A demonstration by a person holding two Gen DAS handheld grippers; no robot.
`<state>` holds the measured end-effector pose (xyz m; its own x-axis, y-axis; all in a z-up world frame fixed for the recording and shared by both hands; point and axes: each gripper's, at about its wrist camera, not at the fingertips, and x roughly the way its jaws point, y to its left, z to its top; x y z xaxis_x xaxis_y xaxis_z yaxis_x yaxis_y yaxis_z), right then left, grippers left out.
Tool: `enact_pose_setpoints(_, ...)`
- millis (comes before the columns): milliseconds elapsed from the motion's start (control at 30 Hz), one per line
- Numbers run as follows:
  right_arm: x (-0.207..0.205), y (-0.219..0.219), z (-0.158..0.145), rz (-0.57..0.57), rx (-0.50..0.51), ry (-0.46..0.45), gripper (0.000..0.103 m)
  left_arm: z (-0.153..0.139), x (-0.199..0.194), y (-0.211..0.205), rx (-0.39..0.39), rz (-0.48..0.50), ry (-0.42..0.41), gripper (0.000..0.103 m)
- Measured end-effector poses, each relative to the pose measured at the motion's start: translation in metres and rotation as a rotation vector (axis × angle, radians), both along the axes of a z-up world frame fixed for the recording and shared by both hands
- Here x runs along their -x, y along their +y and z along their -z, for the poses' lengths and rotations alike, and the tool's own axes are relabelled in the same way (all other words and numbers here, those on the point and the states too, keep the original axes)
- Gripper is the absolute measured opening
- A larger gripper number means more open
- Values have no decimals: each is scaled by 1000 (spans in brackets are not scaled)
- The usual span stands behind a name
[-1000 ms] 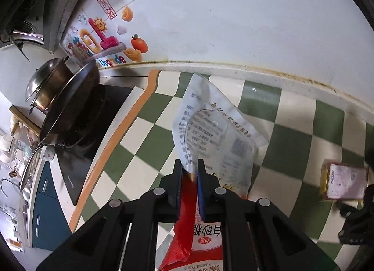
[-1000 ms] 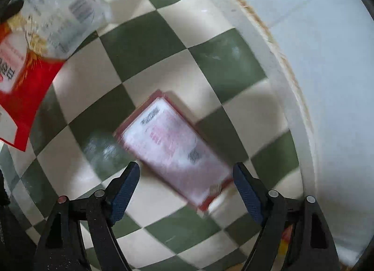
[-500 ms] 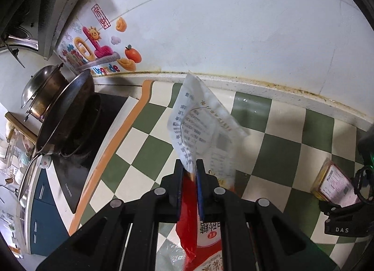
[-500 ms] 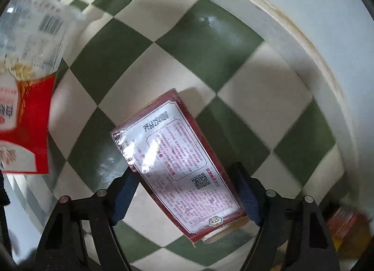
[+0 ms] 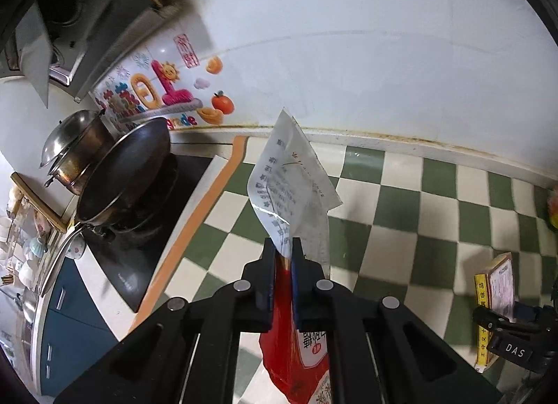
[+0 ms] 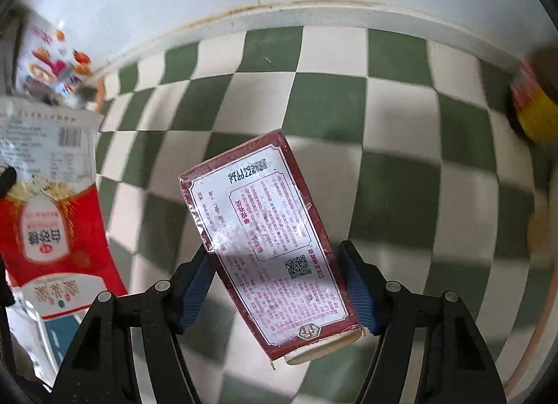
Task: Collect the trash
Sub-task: 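Grasp the red-white snack bag with the left gripper while the right grasps the pink-red box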
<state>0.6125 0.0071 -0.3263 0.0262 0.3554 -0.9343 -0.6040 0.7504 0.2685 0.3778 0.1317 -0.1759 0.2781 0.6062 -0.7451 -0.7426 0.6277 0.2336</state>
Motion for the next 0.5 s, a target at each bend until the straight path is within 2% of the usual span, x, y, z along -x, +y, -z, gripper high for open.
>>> enact_pose_setpoints(233, 122, -54, -50, 109, -79, -42, 70, -28, 108, -32, 17, 88, -87, 4)
enact_pose_setpoints(333, 193, -82, -69, 148, -103, -67, 70, -33, 164, -43, 34, 142, -115, 4)
enact_pose_setpoints(367, 206, -88, -71, 157, -108, -72, 70, -34, 177, -46, 41, 158, -122, 4)
enact_pose_setpoints(500, 303, -122, -85, 217, -131, -86, 69, -38, 246, -57, 69, 218, -147, 4)
